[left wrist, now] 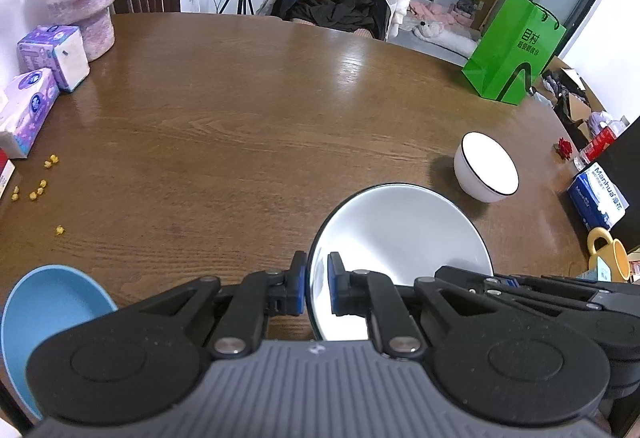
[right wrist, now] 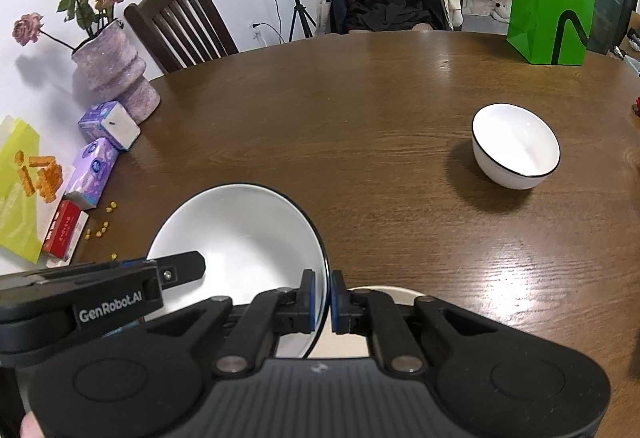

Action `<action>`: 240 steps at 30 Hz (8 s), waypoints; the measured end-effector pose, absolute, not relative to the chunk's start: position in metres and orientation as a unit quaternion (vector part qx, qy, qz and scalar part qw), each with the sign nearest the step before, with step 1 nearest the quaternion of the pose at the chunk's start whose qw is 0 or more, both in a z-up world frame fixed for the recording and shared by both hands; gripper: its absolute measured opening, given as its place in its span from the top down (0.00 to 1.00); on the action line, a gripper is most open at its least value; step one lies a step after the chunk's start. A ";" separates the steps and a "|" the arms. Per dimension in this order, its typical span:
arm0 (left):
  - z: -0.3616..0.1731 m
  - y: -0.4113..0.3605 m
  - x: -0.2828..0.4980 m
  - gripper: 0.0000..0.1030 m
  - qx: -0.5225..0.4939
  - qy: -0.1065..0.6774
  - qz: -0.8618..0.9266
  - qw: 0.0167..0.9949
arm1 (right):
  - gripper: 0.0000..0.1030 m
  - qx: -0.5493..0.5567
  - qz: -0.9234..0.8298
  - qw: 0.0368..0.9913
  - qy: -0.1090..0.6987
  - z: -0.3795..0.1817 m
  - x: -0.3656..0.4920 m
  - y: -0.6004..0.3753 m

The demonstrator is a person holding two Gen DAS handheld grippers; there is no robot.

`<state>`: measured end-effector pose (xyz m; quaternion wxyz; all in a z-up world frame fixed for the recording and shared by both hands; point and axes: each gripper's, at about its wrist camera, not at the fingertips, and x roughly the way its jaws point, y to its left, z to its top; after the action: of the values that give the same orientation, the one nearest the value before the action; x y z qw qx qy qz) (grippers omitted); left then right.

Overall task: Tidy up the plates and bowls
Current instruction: 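Carry the white bowl toward the blue bowl with both grippers, then lower the white bowl into the blue bowl with both grippers, then open both grippers to release the white bowl rim, then withdraw both grippers and move toward the remaining white bowl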

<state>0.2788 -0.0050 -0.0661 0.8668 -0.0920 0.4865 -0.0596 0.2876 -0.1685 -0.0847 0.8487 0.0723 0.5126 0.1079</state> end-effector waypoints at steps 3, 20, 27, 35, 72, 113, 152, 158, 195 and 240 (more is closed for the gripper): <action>-0.065 -0.001 0.273 0.89 -0.092 0.486 -0.060 0.867 | 0.93 0.071 0.108 0.849 0.512 -0.082 0.281 -0.163; -0.058 0.023 0.246 0.89 -0.091 0.481 -0.070 0.869 | 0.94 0.067 0.105 0.853 0.507 -0.069 0.256 -0.143; -0.053 0.030 0.234 0.89 -0.089 0.478 -0.076 0.871 | 0.94 0.068 0.101 0.856 0.503 -0.065 0.245 -0.136; -0.050 0.045 0.223 0.89 -0.091 0.475 -0.080 0.872 | 0.94 0.066 0.100 0.858 0.499 -0.061 0.233 -0.125; -0.051 0.135 0.186 0.89 -0.108 0.476 -0.051 0.871 | 0.94 0.050 0.126 0.852 0.505 -0.061 0.202 -0.037; -0.077 0.212 0.187 0.89 -0.149 0.491 -0.006 0.858 | 0.94 0.012 0.162 0.834 0.528 -0.078 0.216 0.041; -0.146 0.228 0.225 0.89 -0.116 0.568 0.019 0.814 | 0.93 -0.049 0.182 0.804 0.564 -0.149 0.252 0.088; -0.146 0.230 0.225 0.89 -0.119 0.570 0.020 0.812 | 0.87 -0.064 0.190 0.801 0.563 -0.149 0.250 0.092; -0.084 0.255 0.195 0.27 -0.157 0.491 0.030 0.856 | 0.32 -0.007 0.202 0.833 0.514 -0.101 0.239 0.065; -0.007 0.152 0.193 0.00 -0.130 0.390 -0.044 0.910 | 0.07 0.063 0.027 0.924 0.376 -0.030 0.192 -0.133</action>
<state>0.1935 0.1517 -0.0072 0.9105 -0.1304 0.3900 -0.0437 0.1916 -0.1335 -0.0299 0.9241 0.0629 0.3760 0.0274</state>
